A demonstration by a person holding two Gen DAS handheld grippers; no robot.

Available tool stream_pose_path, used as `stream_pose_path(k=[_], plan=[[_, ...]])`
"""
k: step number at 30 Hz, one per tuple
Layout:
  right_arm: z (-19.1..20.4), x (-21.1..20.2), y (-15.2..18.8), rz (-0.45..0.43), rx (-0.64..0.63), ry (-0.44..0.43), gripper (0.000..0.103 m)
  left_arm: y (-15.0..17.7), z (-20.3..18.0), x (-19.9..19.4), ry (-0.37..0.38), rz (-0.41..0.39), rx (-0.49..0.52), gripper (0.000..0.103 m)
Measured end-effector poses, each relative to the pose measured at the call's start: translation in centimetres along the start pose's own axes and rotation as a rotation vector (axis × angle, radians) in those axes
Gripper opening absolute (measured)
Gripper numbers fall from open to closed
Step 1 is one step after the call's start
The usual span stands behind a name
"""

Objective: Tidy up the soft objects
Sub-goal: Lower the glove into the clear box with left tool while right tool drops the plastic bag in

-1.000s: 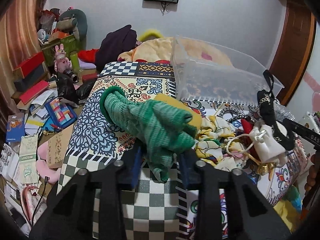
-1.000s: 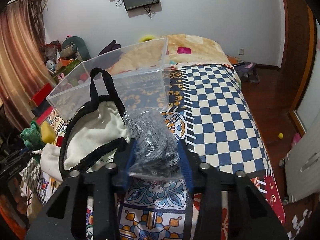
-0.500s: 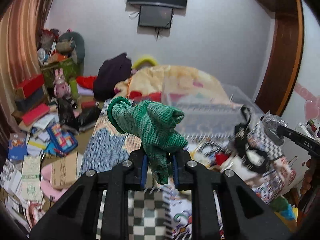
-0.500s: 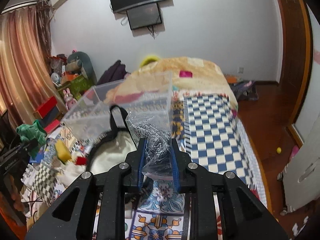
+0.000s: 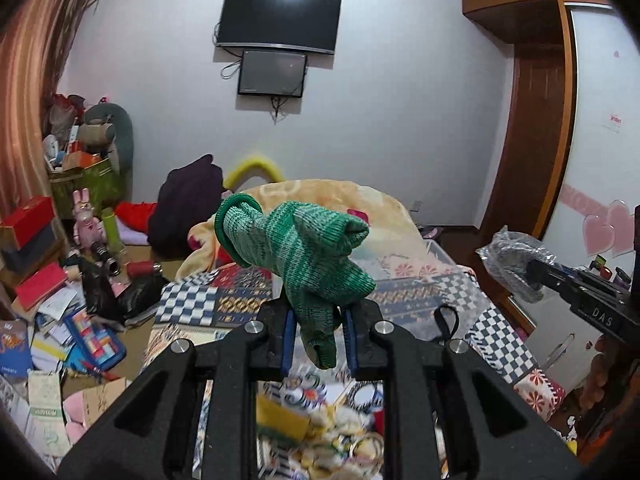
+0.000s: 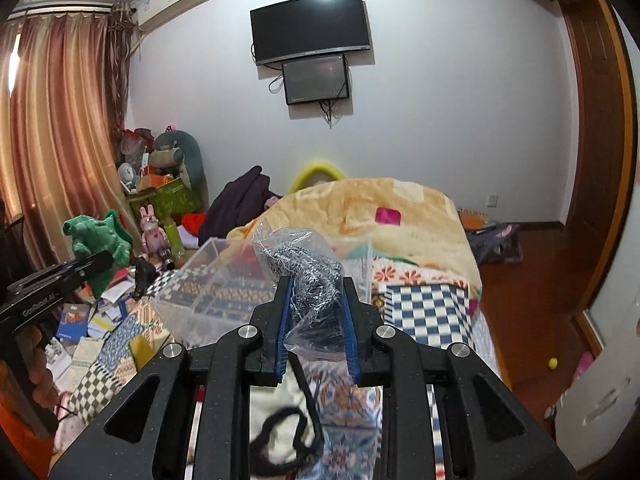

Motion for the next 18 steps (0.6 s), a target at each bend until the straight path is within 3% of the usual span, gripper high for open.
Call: stream_pose_path(k=[10, 18], plan=[[0.3, 4.4, -0.3, 0.05, 0.015, -0.005, 0.021, -1.1, 0.2, 5.1, 0.032, 0.076, 0.008, 0.02], [0.9, 7.6, 1.0, 0.143, -0.027, 0.008, 0.021, 0.2, 0.5, 10.2, 0.085, 0.206, -0.013, 0.02]])
Point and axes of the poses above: each gripper's, at about its wrist camera, not at the fingertips, and x roughly the way its jaws point, z to its left, y to its underside, the point moved 3 cm from there along x, roughly the way its jaws point, and after that the axes turned 11 degrees about y, right-handed, at the moved point
